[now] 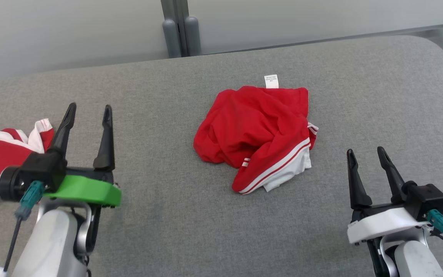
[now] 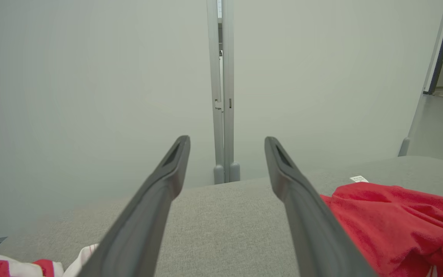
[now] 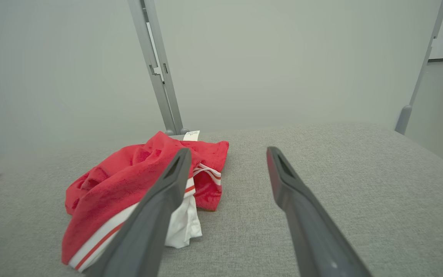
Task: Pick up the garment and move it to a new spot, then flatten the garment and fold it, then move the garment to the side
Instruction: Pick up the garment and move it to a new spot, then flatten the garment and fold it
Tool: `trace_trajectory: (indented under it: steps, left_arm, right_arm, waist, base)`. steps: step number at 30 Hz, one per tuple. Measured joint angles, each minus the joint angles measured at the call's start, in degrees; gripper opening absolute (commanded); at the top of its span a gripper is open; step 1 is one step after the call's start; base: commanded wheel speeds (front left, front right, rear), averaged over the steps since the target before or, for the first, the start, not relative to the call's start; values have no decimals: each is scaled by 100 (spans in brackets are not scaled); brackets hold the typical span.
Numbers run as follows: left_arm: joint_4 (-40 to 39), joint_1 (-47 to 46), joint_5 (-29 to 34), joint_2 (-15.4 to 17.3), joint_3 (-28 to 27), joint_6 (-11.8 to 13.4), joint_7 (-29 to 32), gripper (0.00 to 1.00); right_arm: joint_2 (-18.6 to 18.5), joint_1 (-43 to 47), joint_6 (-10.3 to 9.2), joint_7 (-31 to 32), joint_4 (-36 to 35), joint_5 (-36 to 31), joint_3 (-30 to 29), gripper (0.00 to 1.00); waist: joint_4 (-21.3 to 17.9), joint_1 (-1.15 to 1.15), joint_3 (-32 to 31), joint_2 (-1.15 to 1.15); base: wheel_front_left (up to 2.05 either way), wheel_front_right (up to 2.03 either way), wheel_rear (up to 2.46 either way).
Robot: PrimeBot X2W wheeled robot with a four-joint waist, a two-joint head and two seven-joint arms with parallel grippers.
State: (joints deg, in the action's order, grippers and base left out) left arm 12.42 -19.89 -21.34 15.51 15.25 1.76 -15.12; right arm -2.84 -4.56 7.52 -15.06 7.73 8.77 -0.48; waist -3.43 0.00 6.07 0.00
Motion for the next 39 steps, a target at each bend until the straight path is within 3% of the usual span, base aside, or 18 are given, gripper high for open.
trace_trajectory:
  steps: [7,16,25,39]
  left_arm:
    - [-487,1137,91,-19,-850,-37,0,100]
    - [-595,1972,409,-453,-1241,-283,-1,100]
    - [-279,2295,493,-740,-1560,-566,0,100]
    - [-118,2366,813,-811,-1982,-687,0,100]
  right_arm:
    - [0,97,0,0,27,-35,90,100]
    - [-52,202,0,0,93,-30,200,100]
    - [-85,315,0,0,154,4,342,100]
    - [-123,427,0,0,146,10,401,100]
  waist:
    - [146,0,-230,0]
    - [250,0,-429,0]
    - [183,0,-600,0]
    - [160,0,-711,0]
  base:
    - [0,0,0]
    - [0,0,0]
    - [0,0,0]
    - [0,0,0]
